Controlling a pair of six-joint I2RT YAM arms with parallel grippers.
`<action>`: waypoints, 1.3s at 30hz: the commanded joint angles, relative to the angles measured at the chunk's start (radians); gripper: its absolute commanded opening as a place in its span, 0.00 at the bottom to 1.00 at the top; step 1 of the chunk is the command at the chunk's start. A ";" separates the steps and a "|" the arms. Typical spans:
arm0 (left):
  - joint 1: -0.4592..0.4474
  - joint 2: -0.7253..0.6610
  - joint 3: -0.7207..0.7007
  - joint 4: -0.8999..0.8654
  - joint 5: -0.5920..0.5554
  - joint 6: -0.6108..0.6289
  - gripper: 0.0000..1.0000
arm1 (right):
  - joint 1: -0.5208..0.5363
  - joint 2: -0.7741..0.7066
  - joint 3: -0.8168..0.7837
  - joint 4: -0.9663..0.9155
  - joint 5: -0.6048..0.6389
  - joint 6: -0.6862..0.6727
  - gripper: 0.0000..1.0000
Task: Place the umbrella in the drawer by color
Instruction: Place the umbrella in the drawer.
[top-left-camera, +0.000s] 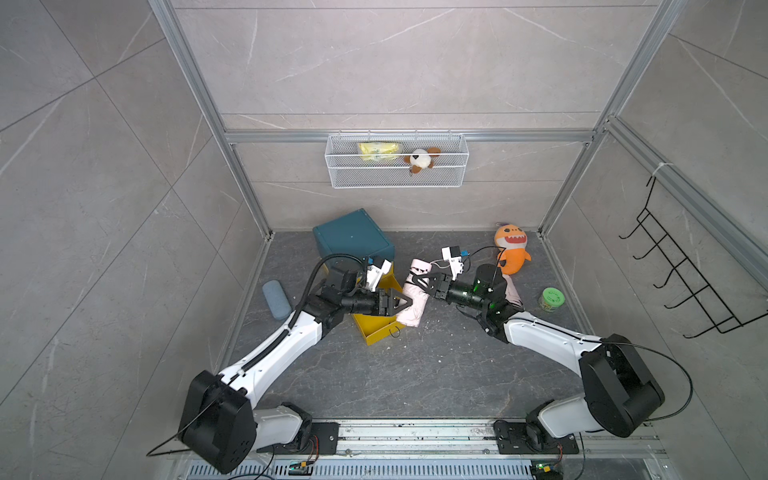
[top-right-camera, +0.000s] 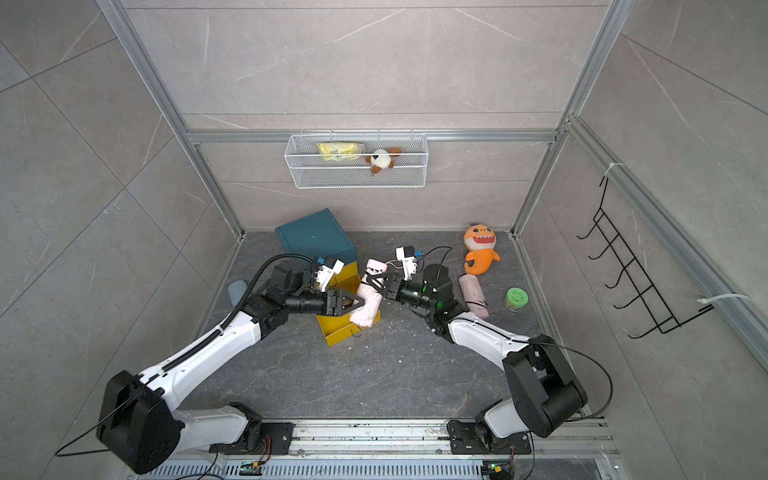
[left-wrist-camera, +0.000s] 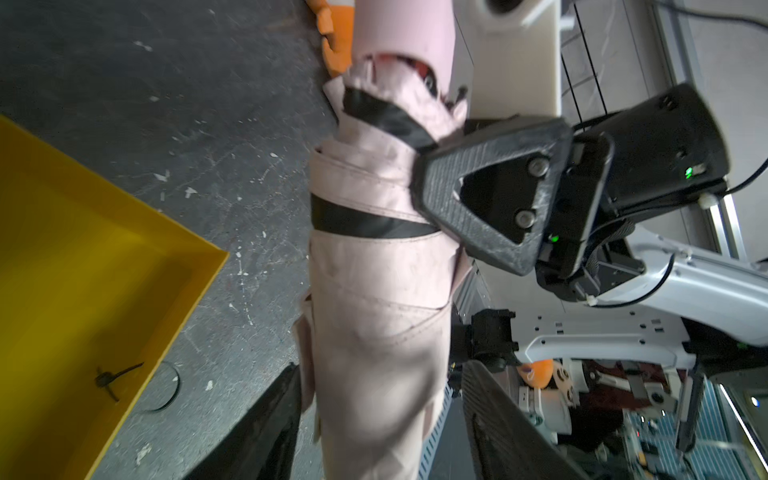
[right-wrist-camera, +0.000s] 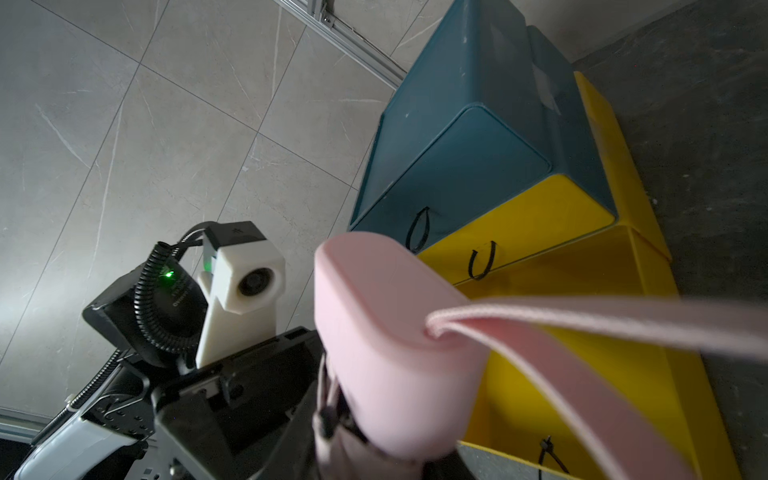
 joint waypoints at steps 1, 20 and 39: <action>0.010 -0.127 0.007 -0.111 -0.216 0.027 0.69 | 0.029 -0.015 0.002 -0.014 0.069 -0.026 0.28; 0.009 -0.372 -0.140 -0.292 -0.532 -0.015 0.72 | 0.297 0.108 0.167 -0.198 0.698 -0.043 0.27; 0.008 -0.418 -0.214 -0.292 -0.533 -0.041 0.72 | 0.409 0.306 0.261 -0.142 1.063 0.112 0.28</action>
